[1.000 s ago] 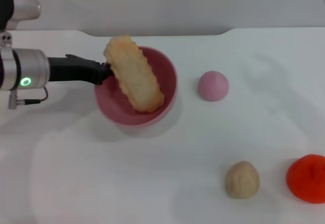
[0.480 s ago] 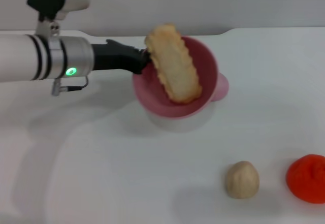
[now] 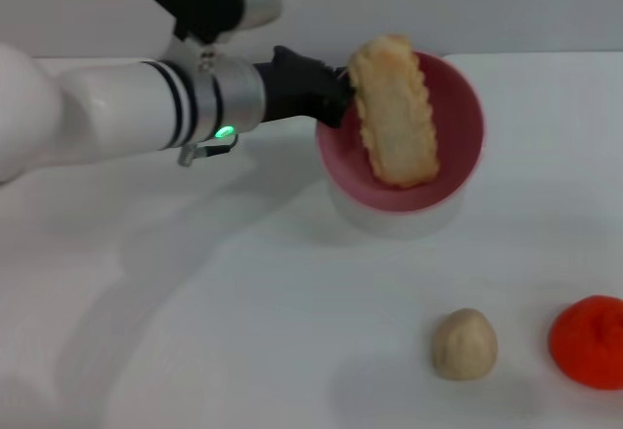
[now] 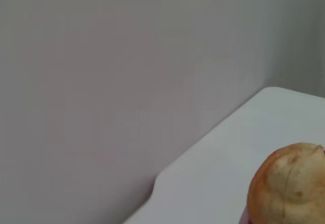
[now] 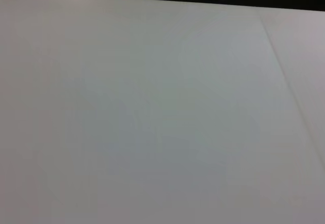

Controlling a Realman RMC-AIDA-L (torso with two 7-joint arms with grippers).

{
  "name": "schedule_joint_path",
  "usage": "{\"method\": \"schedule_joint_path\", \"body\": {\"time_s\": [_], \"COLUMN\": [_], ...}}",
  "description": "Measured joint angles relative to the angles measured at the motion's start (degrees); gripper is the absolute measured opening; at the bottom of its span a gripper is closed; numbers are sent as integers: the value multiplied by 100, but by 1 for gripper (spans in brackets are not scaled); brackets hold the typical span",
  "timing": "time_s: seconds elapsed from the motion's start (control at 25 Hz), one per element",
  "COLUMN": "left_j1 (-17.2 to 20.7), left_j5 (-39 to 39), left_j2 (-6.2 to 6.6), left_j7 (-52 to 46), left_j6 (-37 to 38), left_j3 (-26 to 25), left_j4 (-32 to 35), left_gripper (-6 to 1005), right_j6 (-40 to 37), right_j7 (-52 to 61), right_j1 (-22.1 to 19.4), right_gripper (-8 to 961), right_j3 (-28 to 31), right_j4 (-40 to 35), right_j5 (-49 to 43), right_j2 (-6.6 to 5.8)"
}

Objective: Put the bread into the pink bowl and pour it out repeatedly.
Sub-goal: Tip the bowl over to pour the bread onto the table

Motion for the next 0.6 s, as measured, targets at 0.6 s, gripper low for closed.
{"method": "schedule_joint_path", "body": {"time_s": [0.6], "left_j1": [-85], "left_j5": [865], "left_j2": [-21], "left_j7": [4], "left_j6": [-2685], "left_j3": [2204], "left_j4": [146], "left_gripper": [42], "right_j6": [-524], "right_j7": [52], "right_j1": [54], "right_gripper": [512], "right_j3": [-76], "right_j4": [475], "right_j5": [-63], "right_j2": [26]}}
